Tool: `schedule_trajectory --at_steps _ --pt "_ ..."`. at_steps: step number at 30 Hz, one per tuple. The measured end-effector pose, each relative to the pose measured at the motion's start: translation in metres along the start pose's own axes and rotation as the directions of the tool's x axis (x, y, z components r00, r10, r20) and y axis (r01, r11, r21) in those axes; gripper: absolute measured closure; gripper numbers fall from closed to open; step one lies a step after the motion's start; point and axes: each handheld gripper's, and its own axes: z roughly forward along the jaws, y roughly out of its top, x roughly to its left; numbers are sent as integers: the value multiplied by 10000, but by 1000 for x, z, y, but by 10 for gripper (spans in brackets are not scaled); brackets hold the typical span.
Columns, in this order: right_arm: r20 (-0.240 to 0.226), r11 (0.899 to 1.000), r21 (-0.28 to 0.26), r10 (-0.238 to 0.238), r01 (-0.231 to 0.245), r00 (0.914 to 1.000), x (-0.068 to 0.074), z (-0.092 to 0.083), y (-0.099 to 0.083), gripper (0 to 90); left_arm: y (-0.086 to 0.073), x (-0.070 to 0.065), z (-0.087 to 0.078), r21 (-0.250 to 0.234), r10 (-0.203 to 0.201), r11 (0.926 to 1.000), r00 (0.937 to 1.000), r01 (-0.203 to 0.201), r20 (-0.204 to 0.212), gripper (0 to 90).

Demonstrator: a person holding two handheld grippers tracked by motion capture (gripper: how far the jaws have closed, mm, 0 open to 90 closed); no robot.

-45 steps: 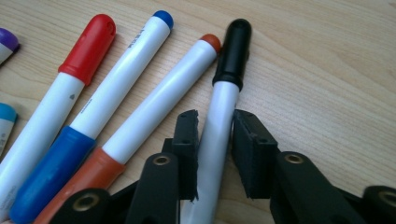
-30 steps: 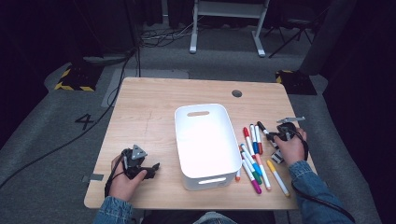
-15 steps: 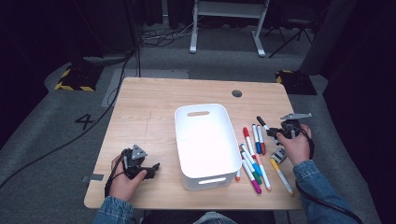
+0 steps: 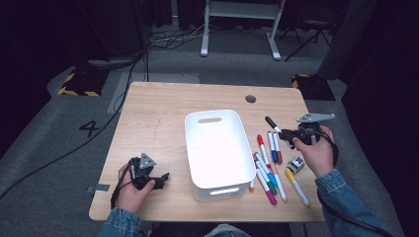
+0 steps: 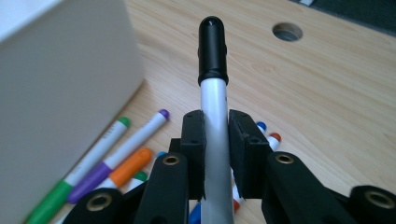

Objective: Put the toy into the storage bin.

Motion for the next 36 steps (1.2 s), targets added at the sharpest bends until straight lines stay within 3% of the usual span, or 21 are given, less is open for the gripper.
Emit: schedule_trajectory --at_steps 6,12,21,23,24,26,29,36 --pt "-460 9983 -290 -515 502 9976 20 -11 16 769 0 0 0 15 13 10000 10000 -13 52 185" --pt "-1046 9927 -515 -1139 1090 9880 43 -17 31 769 0 0 0 21 41 10000 10000 -41 69 184" --pt "-2360 9895 -702 -1397 1265 9617 71 -10 52 769 1 1 1 83 225 9997 9995 -227 214 155" --pt "-2445 9892 -710 -1421 1285 9592 74 -10 55 769 1 1 2 73 235 9997 9994 -237 254 155" --pt "-2615 9864 -755 -1609 1460 9517 83 -8 61 769 2 1 2 65 245 9997 9994 -247 240 154" --pt "-2657 9860 -750 -1639 1492 9500 85 -7 63 769 2 1 2 74 269 9996 9993 -271 256 153" --pt "-2905 9844 -777 -1741 1581 9409 97 -2 69 769 3 2 3 23 298 9996 9993 -299 218 152" --pt "-3306 9818 -850 -1886 1699 9247 109 6 74 769 4 5 3 63 517 9986 9978 -520 414 149"
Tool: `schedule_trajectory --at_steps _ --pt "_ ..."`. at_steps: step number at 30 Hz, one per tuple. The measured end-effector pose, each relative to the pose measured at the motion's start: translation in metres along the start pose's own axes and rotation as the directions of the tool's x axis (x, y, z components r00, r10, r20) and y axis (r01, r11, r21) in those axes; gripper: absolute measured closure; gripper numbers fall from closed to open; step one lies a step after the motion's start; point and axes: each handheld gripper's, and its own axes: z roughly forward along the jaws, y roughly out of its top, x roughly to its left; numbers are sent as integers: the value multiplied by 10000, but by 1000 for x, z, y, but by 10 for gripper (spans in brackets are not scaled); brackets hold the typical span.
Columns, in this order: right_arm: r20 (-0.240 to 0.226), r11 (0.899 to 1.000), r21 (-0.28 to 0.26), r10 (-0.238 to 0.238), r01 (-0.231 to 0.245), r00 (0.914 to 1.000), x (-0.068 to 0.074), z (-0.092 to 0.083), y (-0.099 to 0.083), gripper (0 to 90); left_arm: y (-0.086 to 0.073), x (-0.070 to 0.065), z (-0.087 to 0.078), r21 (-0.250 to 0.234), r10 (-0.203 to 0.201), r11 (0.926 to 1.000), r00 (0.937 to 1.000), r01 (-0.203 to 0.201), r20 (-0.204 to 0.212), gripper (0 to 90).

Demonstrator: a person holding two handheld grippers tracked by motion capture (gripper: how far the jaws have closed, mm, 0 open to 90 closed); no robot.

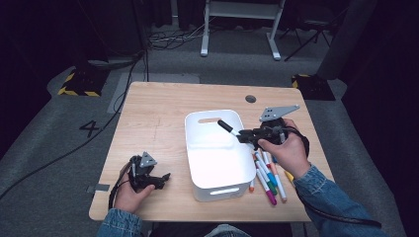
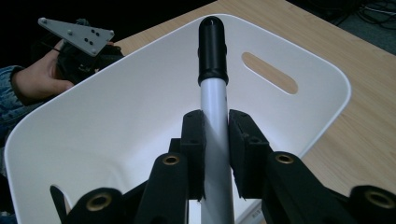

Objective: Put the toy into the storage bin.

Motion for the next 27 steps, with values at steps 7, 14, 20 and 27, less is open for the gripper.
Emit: schedule_trajectory --at_steps 7,14,20,27 --pt "-481 9996 206 -177 187 9987 11 12 0 769 0 1 1 16 24 10000 9999 -24 120 149" --pt "-781 9988 463 -127 164 9969 14 25 -7 768 0 1 1 4 -6 10000 9999 5 169 149" --pt "-1038 9956 880 -232 324 9943 18 34 -17 768 0 1 1 8 15 10000 9999 -15 136 150" --pt "-1220 9886 1404 -363 535 9919 24 40 -27 768 0 1 0 -9 42 10000 10000 -42 61 149"
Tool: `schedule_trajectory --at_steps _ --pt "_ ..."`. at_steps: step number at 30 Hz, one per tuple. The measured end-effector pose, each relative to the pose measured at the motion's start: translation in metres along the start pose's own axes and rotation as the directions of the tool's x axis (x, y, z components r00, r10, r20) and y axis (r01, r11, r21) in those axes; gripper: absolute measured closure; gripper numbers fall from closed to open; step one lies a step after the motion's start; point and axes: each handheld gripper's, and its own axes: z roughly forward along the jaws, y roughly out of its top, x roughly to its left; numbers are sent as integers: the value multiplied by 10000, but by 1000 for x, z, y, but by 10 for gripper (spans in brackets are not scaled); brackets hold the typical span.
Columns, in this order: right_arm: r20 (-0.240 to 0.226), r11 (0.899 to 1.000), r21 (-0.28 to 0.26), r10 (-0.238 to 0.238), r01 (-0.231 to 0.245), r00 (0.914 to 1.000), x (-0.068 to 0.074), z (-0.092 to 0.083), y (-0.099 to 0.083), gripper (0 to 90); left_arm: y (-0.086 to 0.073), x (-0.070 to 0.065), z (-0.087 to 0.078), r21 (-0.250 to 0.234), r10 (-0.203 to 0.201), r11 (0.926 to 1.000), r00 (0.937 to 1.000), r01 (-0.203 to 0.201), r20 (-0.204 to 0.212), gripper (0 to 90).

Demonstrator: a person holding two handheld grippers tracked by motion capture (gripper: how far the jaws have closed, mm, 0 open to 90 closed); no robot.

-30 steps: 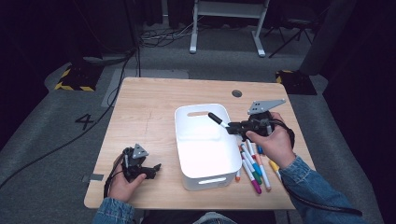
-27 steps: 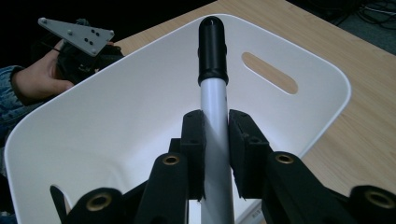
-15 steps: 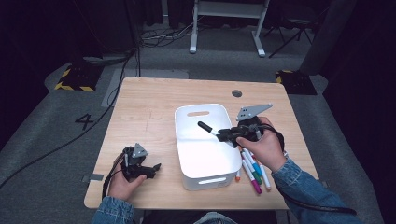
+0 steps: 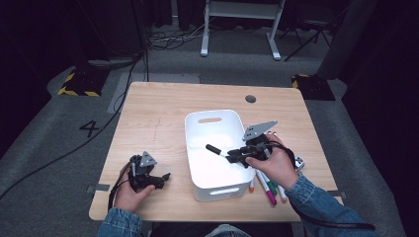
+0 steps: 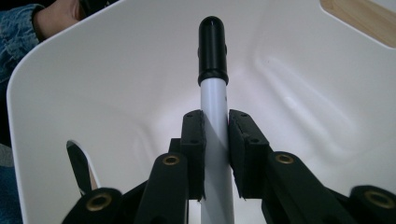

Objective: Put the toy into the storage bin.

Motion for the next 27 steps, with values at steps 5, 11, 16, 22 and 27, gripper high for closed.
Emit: schedule_trajectory --at_steps 5,11,16,22,27 --pt "27 9984 440 -359 358 9994 5 2 -3 768 0 0 0 10 -15 10000 10000 14 45 150" --pt "31 9923 960 -784 777 9969 14 2 -1 768 0 0 0 13 -29 10000 10000 29 88 149" --pt "54 9829 1447 -1157 1137 9933 23 2 2 768 0 0 0 17 -25 10000 10000 24 88 150" --pt "139 9696 2130 -1261 1202 9919 30 3 4 768 0 0 0 16 -28 10000 10000 27 78 150" --pt "102 9633 2365 -1330 1268 9911 31 6 3 768 0 0 0 20 -22 10000 10000 22 69 149"
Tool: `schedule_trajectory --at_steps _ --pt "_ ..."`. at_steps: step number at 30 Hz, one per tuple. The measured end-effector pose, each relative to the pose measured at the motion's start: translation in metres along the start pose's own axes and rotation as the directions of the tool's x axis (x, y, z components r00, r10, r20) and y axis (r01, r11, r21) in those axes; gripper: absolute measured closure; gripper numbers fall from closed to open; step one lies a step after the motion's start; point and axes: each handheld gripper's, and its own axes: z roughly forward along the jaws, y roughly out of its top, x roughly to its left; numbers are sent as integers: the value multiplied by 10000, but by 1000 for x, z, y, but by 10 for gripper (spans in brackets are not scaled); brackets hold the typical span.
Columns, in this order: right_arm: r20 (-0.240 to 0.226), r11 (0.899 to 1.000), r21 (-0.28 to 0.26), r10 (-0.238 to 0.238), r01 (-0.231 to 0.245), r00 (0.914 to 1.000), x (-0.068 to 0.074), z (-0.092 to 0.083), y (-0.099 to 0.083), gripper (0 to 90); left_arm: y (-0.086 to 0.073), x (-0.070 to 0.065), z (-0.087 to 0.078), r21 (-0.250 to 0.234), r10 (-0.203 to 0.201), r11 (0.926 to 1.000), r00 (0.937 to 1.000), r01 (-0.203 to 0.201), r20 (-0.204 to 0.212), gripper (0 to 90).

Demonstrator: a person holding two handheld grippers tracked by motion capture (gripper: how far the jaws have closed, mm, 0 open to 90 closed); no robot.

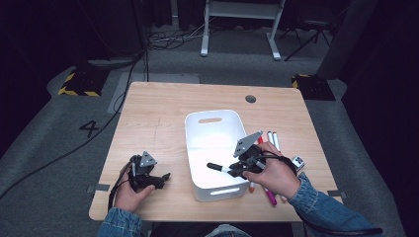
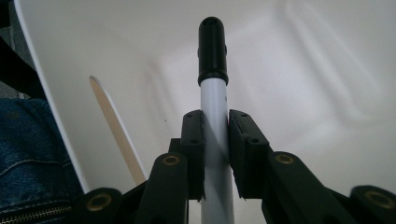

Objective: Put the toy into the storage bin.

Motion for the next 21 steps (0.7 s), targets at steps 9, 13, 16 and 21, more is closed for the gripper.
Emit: schedule_trajectory --at_steps 9,13,16,21 --pt "211 9984 -384 425 -417 9989 0 -3 0 538 0 0 0 -1 1 10000 10000 -1 4 149" --pt "273 9927 -1023 667 -636 9974 -1 -10 0 498 0 0 0 -15 26 10000 10000 -26 -74 149" --pt "433 9857 -1560 708 -633 9965 -3 -20 -1 497 0 0 0 -14 17 10000 10000 -17 -29 150" --pt "635 9703 -2204 1161 -995 9912 -12 -41 -5 519 0 0 0 -1 0 10000 10000 0 -1 150"
